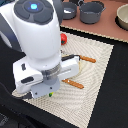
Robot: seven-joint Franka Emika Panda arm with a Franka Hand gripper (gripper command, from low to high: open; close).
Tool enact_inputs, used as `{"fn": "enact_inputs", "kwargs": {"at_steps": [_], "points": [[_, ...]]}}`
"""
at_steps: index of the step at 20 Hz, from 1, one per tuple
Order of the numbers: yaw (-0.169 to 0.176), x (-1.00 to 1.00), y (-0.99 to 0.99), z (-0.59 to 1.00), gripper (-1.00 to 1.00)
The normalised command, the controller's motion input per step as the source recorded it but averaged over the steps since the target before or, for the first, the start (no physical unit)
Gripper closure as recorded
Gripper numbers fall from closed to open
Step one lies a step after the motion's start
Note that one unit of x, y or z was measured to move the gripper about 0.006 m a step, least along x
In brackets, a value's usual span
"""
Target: Interact with the objects in diverse but meaningful ways.
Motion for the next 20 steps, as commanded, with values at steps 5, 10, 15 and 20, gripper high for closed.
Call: {"fn": "enact_inputs", "kwargs": {"at_steps": [5,10,15,20], "points": [[0.003,0.14,-0.01,0.23,-1.00],[0.012,-0.01,0.23,0.67,-1.00],[0.013,-0.10,0.58,0.54,-1.00],[0.000,-0.17,0.62,0.30,-1.00]]}}
